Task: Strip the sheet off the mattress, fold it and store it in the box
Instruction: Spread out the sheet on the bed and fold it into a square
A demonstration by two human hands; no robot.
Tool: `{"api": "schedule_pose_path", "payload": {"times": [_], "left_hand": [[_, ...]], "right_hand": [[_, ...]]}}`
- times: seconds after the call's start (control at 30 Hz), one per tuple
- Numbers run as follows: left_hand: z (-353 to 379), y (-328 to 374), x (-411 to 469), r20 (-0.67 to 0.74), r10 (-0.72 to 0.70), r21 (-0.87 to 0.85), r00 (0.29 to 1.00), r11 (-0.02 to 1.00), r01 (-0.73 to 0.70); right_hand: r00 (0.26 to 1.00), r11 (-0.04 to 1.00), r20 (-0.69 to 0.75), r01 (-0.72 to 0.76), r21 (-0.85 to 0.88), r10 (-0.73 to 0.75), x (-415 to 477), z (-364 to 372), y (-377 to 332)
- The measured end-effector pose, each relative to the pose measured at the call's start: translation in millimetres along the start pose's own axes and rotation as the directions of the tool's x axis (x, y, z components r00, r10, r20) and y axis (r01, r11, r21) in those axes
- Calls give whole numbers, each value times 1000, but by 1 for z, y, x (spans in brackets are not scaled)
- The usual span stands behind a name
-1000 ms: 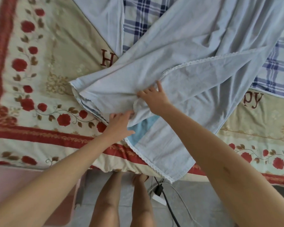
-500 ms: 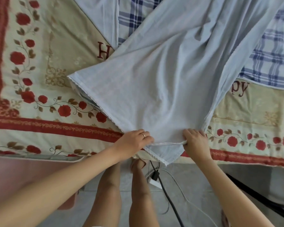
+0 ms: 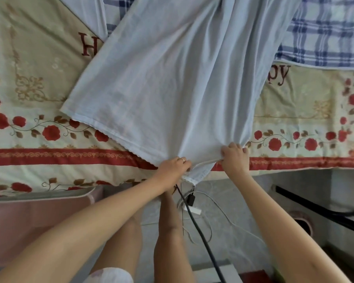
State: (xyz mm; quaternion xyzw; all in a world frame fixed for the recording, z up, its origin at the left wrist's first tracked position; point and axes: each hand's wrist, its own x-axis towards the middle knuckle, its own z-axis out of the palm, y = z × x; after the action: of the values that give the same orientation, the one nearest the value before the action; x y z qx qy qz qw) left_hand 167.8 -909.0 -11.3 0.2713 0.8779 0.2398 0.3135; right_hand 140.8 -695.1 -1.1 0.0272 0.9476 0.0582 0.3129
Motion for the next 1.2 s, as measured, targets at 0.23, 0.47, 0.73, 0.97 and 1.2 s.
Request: {"api": "schedule_pose_path", "payload": {"times": [0.23,0.47,0.73,0.97,1.2], "left_hand": [[-8,-25,-4,-31,-26,-129,999,991,22],[-59,-104,-20,-270,-344,53,899,927,371],[-123,-206,-44,-493,-825,-434,276,508,744],[-148,-245,-33,-364,-877,-571,314,476,669],[-163,-244,-26,-329,-794,-414,510,607,678]], "right_hand": [[819,477,4,-338,811,574,-16,6,-13],[529,-631,642,-235,739,555,-10,-7,-47],[573,-547,726,-495,676,379,7,-15,-95],[623,-395,676,-550,736,394,14,-22,-122],[700,-275,592,-525,806,400,19,-37,-135]]}}
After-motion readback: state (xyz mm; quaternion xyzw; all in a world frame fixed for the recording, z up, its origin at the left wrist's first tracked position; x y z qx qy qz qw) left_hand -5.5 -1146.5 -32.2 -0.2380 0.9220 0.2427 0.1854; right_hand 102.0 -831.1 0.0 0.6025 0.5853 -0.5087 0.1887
